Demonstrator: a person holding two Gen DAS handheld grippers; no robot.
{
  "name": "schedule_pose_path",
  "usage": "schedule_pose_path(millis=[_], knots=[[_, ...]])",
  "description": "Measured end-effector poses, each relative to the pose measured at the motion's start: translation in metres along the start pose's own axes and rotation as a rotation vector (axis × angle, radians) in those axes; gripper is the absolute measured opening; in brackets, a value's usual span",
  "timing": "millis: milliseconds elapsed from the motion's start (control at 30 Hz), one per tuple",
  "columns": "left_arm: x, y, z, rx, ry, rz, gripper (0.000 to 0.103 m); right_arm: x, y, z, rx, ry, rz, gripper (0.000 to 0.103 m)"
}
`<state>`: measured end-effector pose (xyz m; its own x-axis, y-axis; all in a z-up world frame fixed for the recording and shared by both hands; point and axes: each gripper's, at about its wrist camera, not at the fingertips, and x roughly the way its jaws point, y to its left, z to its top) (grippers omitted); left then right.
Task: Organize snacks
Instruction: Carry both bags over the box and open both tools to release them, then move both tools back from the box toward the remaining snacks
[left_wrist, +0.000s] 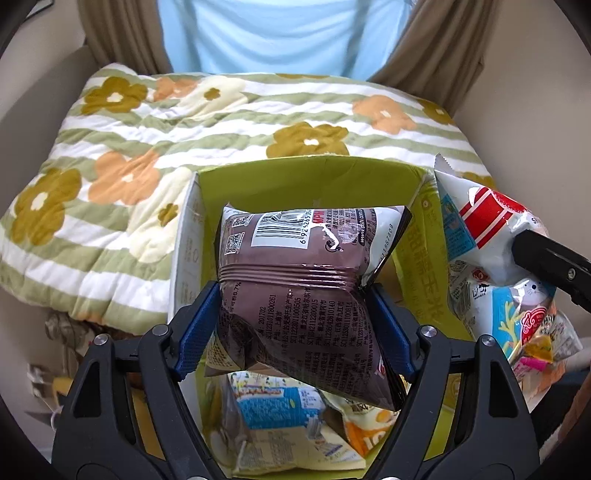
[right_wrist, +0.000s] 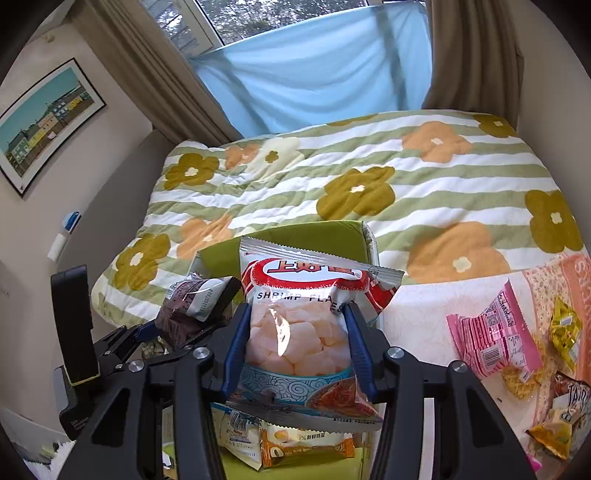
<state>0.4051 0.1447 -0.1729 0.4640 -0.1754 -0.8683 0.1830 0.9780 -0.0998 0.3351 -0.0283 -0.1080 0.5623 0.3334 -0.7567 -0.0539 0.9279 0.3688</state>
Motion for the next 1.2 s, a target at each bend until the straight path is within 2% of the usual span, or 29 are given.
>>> schedule_pose_path(millis=[67,200,300,467,833,867,933,967,1000,1200], knots=[[0.006,0.000,0.002,0.015,0.013,0.001,0.082,0.005,0.002,0.001,0.002,0.007,-0.011,0.046],[0.005,-0.003,-0.004,0.041,0.020,0.061,0.092,0.007,0.004,0.001,-0.018,0.005,-0.036,0.046],[-0.006,0.002,-0.013,0.021,0.023,0.043,0.093,0.006,0.004,-0.001,-0.040,0.001,-0.041,0.046],[-0.029,0.015,-0.035,-0.068,0.025,0.015,0.094,0.001,0.010,-0.009,-0.089,-0.002,-0.025,0.046],[-0.062,0.020,-0.063,-0.099,-0.017,0.066,0.094,0.017,0.024,-0.017,-0.152,0.034,0.056,0.047],[-0.065,0.021,-0.065,-0.101,-0.021,0.068,0.094,0.020,0.025,-0.018,-0.161,0.041,0.065,0.049],[-0.070,0.021,-0.068,-0.108,-0.025,0.073,0.094,0.022,0.030,-0.022,-0.179,0.021,0.053,0.063],[-0.074,0.022,-0.071,-0.112,-0.029,0.074,0.094,0.022,0.031,-0.024,-0.183,0.011,0.049,0.083],[-0.077,0.023,-0.074,-0.116,-0.033,0.077,0.094,0.021,0.032,-0.027,-0.190,0.005,0.049,0.098],[-0.087,0.034,-0.093,-0.153,-0.037,0.067,0.094,0.011,0.029,-0.047,-0.187,0.001,0.033,0.100]])
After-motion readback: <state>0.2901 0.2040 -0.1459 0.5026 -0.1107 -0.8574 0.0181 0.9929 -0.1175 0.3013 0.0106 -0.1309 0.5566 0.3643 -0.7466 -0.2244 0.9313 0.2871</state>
